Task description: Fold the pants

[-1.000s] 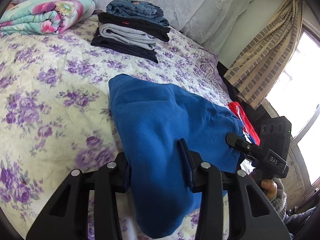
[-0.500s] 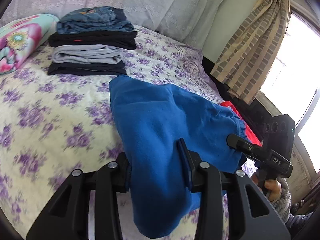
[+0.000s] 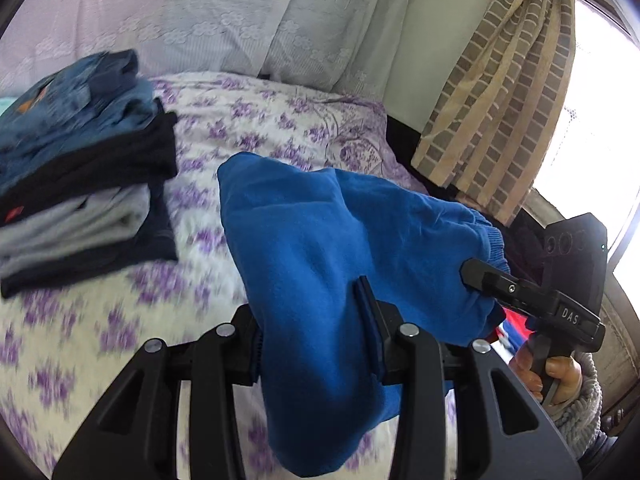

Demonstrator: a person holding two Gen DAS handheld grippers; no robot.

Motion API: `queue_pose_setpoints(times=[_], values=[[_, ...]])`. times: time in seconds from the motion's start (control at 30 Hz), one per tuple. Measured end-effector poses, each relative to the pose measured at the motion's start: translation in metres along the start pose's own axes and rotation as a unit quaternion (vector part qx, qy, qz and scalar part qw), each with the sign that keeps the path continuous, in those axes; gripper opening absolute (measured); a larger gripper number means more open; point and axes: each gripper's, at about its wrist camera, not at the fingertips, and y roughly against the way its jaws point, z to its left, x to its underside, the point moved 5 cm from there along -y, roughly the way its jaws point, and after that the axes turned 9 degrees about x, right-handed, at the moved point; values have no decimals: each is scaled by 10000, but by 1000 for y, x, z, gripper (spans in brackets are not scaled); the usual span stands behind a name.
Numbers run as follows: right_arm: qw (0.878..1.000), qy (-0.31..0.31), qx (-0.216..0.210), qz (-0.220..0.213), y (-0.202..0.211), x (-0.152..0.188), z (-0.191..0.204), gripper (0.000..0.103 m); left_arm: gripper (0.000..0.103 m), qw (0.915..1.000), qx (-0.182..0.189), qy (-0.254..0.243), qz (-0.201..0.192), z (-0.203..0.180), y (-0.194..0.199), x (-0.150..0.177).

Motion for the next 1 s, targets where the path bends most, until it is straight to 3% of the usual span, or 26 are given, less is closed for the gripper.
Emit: queue_pose_setpoints(times=[0.23,0.47,0.7,0.87,0.97,1.0], values=[[9998,26,94,-163,-59,-69,-41,52,38,9997,-107,1,-204,23,-66,-65],[9999,-115,72,-25,-139,-100,-81,52,38,9982,-526,140,-252,67,-125,-94],[9994,-201,138,265,-197,-106,-105,52,38,9964,-719,380,-230,104,-162,-85],[9966,-270,454,640,-231,-85,-124,52,38,9943,-802,697,130,131,-189,-65],[9952,-396,534,722,-238,-77,-134,55,45,9935,-876,717,126,135,-192,-59],[9948,-396,571,740,-239,-76,-135,57,56,9927,-990,677,125,135,-192,-59]])
